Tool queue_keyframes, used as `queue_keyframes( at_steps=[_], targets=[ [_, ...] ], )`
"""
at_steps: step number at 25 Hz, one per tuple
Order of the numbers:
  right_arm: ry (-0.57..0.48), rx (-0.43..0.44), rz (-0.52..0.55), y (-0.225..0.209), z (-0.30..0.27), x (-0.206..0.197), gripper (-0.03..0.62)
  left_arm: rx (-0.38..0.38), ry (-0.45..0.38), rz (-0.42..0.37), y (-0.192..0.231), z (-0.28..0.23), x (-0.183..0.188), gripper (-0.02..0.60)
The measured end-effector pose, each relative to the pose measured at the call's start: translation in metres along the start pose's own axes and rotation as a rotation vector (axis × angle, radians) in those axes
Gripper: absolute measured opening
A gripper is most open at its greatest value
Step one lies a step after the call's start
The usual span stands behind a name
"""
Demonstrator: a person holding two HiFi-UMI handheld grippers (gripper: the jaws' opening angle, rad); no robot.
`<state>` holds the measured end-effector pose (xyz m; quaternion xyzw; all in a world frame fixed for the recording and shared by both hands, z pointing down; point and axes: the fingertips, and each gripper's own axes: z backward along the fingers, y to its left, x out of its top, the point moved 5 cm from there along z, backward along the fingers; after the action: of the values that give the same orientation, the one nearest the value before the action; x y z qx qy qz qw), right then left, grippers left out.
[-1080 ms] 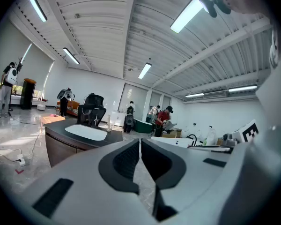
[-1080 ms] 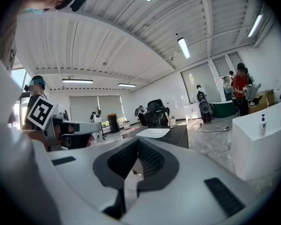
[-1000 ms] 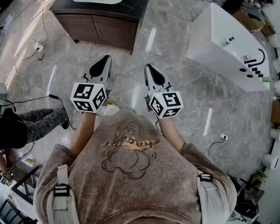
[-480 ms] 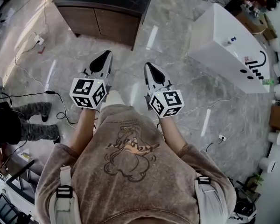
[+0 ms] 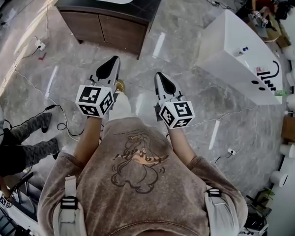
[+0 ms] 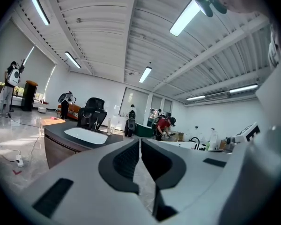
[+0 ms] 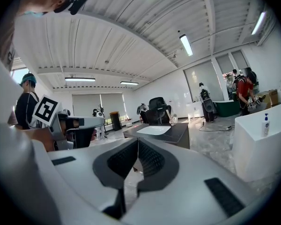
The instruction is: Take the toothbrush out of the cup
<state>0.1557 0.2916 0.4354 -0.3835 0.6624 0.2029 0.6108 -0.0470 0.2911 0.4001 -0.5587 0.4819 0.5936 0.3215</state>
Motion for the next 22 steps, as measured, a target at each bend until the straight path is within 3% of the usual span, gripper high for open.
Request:
queue_keyframes(
  at_steps=[22],
  targets=[
    [-0.017,-0.060,-0.006,-0.097,-0.177,0.071,0.018,-0.062,0.017,-0.019,0.105,-0.181,0.058,0.028]
  ],
)
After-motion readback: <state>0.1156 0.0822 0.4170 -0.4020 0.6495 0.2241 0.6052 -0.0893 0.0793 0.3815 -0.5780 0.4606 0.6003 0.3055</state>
